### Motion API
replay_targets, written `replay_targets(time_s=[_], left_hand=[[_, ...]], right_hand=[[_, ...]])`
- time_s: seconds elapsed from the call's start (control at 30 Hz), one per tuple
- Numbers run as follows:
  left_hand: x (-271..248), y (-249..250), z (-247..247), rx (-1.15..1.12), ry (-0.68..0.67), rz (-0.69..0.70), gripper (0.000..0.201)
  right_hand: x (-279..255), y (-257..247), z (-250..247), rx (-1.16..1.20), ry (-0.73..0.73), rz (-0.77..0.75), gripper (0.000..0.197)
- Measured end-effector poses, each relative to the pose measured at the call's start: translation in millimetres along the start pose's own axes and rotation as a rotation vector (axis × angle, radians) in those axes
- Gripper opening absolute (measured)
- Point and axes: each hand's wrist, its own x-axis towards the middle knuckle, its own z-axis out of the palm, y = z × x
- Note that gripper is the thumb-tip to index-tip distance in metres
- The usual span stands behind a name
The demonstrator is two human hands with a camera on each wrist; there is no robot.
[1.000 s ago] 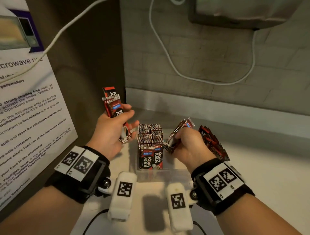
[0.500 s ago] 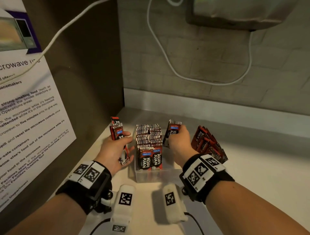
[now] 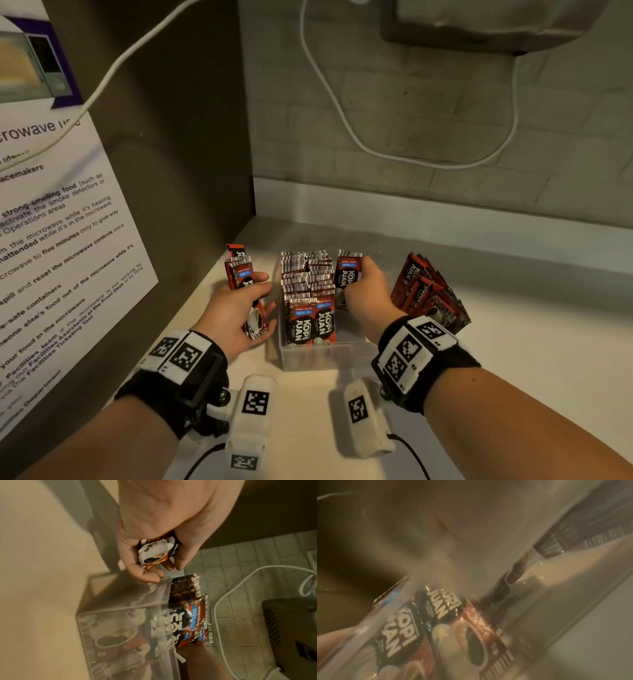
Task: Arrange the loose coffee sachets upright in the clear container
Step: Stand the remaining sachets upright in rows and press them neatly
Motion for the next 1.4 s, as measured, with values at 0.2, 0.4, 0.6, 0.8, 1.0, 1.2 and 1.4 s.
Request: replay_targets(time_s=[0.2, 0.4, 0.6, 0.8, 1.0, 1.2, 1.4], left_hand=[[4, -1, 1, 0.006, -0.004, 0.004, 0.014], [4, -1, 1, -0.003, -0.001, 0.005, 0.014], [4, 0, 1, -0.002, 0.004, 0.005, 0.013], [3, -1, 1, 0.006, 0.01, 0.007, 0.013], [2, 0, 2, 0.005, 0.006, 0.005, 0.013], [2, -1, 2, 0.003, 0.003, 0.005, 0.013], [6, -2, -2, -0.013, 0.001, -0.009, 0.014]], right_hand=[[5, 2, 2, -0.082, 0.03, -0.038, 0.037], [7, 2, 3, -0.076, 0.007, -0.039, 0.04], [10, 4, 1, -0.008, 0.017, -0.041, 0.034], [13, 8, 5, 0.048, -0.021, -0.027, 0.03], [10, 4, 2, -0.021, -0.074, -0.046, 0.037], [12, 4, 0, -0.018, -0.066, -0.054, 0.034], [12, 2, 0, 0.062, -0.07, -0.04, 0.063]])
